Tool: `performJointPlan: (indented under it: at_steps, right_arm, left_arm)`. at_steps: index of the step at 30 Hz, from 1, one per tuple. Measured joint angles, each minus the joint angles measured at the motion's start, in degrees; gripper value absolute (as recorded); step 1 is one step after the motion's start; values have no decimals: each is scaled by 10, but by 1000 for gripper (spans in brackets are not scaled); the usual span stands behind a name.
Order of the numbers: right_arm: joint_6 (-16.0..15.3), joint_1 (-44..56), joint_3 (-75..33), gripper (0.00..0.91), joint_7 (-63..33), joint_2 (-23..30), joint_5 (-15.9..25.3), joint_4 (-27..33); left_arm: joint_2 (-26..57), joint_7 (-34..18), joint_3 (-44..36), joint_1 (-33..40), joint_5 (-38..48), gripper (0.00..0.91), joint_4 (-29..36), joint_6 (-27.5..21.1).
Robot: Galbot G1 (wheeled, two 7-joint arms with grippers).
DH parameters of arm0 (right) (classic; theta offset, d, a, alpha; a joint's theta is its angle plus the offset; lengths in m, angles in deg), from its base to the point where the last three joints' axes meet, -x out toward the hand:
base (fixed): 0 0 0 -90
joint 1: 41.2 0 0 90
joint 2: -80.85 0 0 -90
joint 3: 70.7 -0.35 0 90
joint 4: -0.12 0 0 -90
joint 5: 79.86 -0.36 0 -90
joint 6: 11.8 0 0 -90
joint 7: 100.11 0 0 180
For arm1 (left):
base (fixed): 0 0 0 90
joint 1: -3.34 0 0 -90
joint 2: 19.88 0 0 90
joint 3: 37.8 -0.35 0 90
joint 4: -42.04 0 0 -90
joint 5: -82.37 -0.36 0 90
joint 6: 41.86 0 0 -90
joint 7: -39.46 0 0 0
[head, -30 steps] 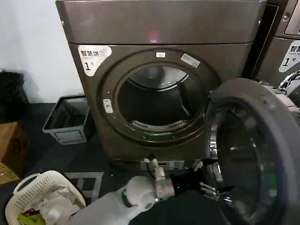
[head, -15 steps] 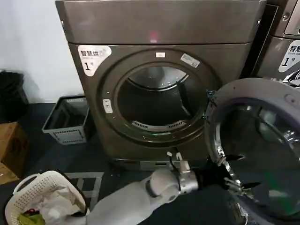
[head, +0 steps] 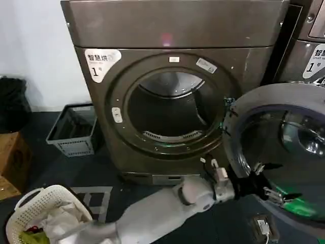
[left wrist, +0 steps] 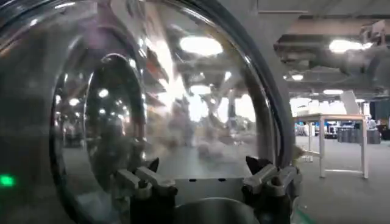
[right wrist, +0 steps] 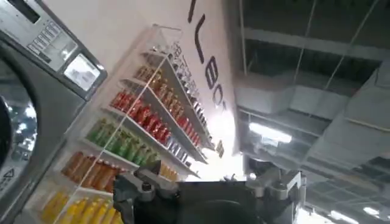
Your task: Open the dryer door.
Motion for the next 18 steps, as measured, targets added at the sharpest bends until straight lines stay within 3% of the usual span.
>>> performJointPlan:
  at_steps: [18]
  right_arm:
    - [-12, 9, -31, 907, -3, -5, 5, -6]
  left_arm:
    - [-53, -15, 6, 28, -33, 907, -97, 17]
